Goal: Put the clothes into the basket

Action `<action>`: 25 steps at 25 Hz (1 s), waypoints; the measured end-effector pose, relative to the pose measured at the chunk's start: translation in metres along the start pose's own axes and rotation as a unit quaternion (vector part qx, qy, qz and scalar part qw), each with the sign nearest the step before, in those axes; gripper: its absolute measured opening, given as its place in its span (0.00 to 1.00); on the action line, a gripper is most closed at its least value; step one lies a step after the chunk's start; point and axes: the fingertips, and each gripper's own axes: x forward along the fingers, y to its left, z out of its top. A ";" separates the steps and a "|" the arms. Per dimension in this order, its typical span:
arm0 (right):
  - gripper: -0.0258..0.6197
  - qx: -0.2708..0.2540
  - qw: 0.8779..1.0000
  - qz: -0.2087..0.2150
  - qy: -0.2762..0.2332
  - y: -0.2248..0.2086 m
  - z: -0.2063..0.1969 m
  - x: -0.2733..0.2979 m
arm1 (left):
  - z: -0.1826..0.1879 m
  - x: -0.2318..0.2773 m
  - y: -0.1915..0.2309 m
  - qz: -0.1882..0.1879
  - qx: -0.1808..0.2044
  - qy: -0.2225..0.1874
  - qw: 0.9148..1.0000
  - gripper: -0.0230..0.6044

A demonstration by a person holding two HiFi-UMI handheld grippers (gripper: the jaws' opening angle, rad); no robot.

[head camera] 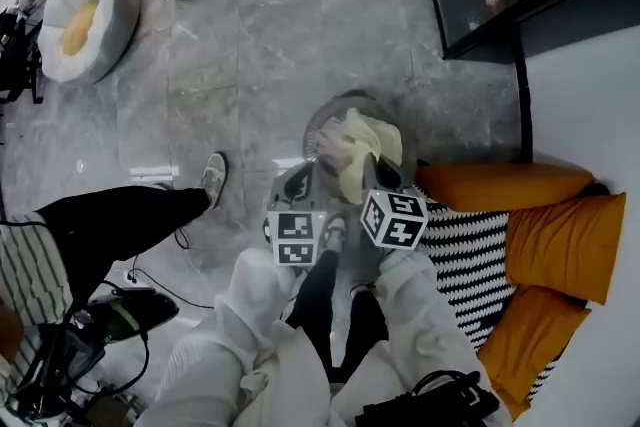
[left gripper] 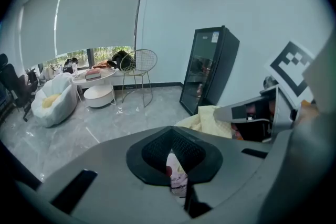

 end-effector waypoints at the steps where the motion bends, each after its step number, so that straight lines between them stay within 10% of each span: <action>1: 0.09 0.004 1.000 -0.001 0.004 -0.004 -0.002 0.004 | -0.002 0.005 0.000 0.000 -0.003 0.003 1.000 0.05; 25: 0.25 0.019 0.999 -0.028 0.025 -0.027 -0.020 -0.007 | -0.010 0.003 -0.016 0.000 -0.010 0.019 1.000 0.05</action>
